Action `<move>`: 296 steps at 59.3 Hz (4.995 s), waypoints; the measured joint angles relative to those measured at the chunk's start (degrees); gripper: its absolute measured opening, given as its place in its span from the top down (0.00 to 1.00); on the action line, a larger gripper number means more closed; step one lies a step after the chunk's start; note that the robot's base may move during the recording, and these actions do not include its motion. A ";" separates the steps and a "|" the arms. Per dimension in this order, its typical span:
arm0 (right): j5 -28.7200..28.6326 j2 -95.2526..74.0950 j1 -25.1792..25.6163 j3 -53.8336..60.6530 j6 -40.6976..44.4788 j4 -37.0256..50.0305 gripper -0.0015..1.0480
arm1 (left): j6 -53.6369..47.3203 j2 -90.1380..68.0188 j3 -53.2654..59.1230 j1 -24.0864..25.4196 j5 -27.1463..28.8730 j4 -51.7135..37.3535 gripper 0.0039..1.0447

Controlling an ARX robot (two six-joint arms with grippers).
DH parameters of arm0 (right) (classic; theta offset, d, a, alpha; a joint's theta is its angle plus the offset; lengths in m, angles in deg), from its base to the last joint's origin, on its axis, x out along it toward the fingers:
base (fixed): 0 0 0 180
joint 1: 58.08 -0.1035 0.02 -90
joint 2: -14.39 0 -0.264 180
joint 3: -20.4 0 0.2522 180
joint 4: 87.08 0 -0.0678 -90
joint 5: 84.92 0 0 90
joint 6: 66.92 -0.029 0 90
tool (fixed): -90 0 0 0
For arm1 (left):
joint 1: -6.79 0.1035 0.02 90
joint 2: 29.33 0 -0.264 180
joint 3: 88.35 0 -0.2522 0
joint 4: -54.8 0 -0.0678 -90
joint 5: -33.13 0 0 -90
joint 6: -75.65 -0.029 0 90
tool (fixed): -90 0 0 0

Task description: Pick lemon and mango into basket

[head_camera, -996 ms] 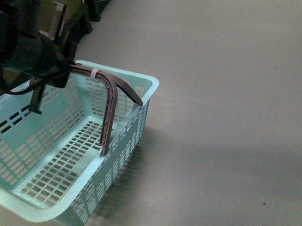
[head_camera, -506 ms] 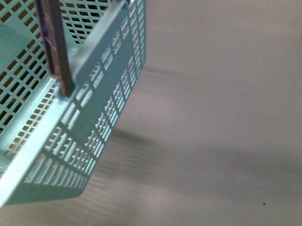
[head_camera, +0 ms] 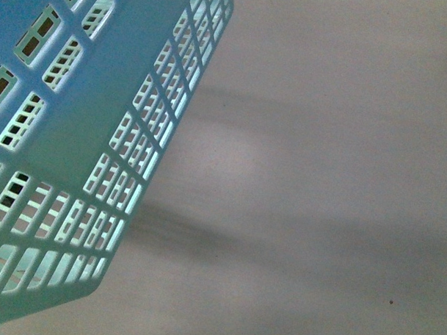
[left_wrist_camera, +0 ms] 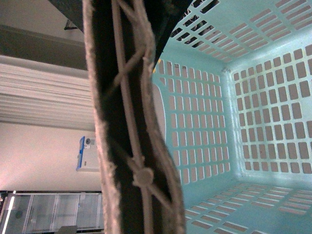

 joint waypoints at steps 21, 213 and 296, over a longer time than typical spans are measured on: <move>0.00 0.00 0.00 0.00 0.00 0.00 0.08 | -0.09 -0.04 0.00 0.00 0.17 0.15 0.95; 0.20 0.02 0.00 0.00 0.00 0.02 0.08 | 0.20 -0.04 -0.31 -0.26 0.24 0.22 0.95; -0.04 0.02 0.00 0.00 0.00 0.00 0.08 | -0.09 0.00 -0.31 -0.22 0.11 0.22 0.96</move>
